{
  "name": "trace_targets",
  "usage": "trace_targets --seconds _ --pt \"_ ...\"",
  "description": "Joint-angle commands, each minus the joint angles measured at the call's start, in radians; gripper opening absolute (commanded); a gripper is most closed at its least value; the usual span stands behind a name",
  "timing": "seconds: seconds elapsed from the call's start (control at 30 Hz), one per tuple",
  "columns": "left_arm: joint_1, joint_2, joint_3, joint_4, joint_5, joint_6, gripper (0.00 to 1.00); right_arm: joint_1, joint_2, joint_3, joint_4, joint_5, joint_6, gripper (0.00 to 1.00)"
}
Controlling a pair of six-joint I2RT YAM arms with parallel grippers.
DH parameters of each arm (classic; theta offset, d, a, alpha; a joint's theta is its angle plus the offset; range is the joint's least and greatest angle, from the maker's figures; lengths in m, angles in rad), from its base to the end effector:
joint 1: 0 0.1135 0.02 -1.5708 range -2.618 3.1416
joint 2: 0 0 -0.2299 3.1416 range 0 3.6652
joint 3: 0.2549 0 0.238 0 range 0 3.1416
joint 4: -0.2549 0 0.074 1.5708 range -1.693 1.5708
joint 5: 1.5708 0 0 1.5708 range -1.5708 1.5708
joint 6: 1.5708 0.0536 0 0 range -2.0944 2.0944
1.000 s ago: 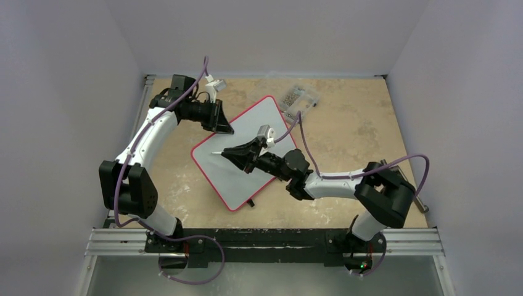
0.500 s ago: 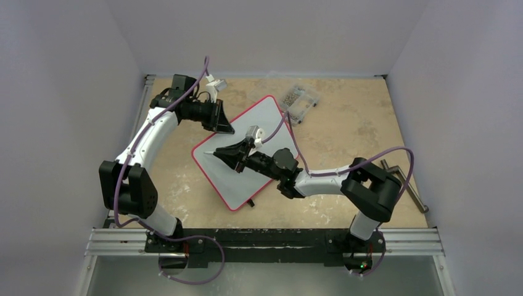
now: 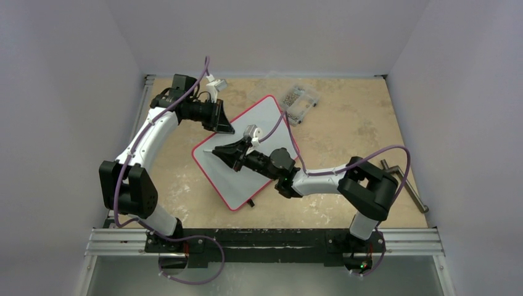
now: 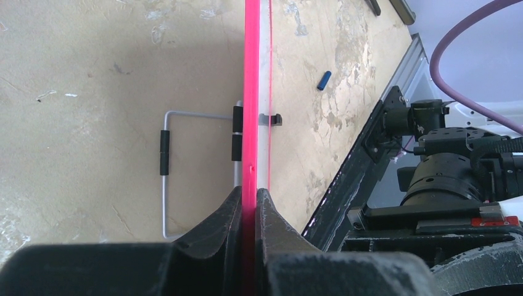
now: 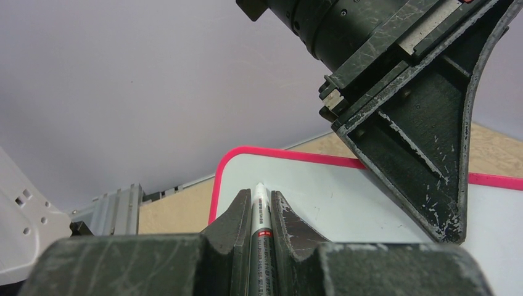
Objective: Write a sentence on the whiteboard
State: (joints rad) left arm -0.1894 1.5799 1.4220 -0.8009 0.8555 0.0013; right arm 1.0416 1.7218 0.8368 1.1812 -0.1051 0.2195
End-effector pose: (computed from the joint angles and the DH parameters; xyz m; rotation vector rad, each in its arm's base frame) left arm 0.3083 -0.1003 0.2771 0.5678 2.3364 -1.1508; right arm 0.1813 0.3211 0.2377 -0.6324 1.2089 1.1416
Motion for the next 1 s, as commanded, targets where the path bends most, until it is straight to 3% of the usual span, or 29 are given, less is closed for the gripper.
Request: trace_targets --seconds 0.0,0.67,0.97 --pt "-0.022 -0.012 0.018 -0.021 -0.055 0.034 0.00 0.006 0.002 0.027 0.023 0.030 -0.023 0.00" --pt "-0.022 -0.013 0.020 -0.022 -0.059 0.035 0.00 0.035 -0.072 -0.131 0.039 0.043 0.004 0.00" --pt "-0.022 -0.014 0.018 -0.023 -0.059 0.035 0.00 0.041 -0.121 -0.071 -0.014 0.061 -0.018 0.00"
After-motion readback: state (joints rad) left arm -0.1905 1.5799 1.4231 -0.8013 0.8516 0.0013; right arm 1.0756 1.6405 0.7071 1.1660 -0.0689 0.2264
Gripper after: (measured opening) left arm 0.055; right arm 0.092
